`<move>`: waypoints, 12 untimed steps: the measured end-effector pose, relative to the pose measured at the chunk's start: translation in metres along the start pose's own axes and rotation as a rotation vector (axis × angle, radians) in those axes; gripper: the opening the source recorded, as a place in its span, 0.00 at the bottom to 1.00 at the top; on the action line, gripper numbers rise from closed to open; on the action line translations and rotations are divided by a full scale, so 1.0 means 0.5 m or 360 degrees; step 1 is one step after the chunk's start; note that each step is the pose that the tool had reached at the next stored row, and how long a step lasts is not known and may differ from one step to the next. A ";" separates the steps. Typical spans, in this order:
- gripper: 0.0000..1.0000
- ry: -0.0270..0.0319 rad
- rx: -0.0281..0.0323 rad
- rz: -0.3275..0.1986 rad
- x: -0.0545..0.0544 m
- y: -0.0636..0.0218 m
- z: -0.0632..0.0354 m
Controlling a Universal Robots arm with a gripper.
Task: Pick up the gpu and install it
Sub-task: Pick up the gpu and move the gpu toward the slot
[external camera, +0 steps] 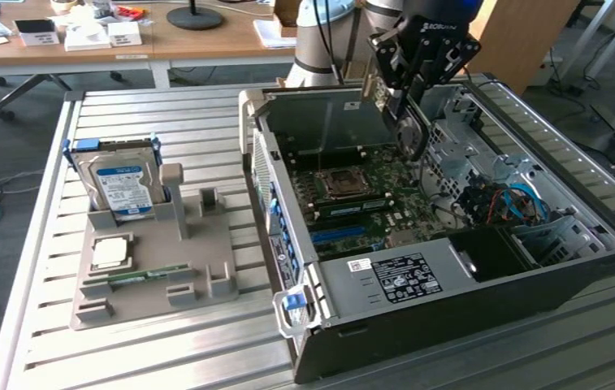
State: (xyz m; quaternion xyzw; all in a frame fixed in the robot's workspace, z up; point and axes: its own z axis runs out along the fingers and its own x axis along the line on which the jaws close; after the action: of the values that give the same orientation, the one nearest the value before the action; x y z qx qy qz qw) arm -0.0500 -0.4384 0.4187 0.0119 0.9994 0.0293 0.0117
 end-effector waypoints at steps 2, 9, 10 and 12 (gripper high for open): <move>0.27 0.00001 0.00000 0.0000 -0.001 0.000 0.000; 0.27 0.00000 0.00000 0.0000 -0.003 0.000 0.000; 0.27 0.00000 0.00000 0.0000 -0.004 0.000 0.000; 0.27 -0.00001 0.00001 0.0000 -0.008 0.001 0.000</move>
State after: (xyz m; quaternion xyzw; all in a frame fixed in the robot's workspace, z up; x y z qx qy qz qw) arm -0.0460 -0.4382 0.4187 0.0120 0.9994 0.0293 0.0117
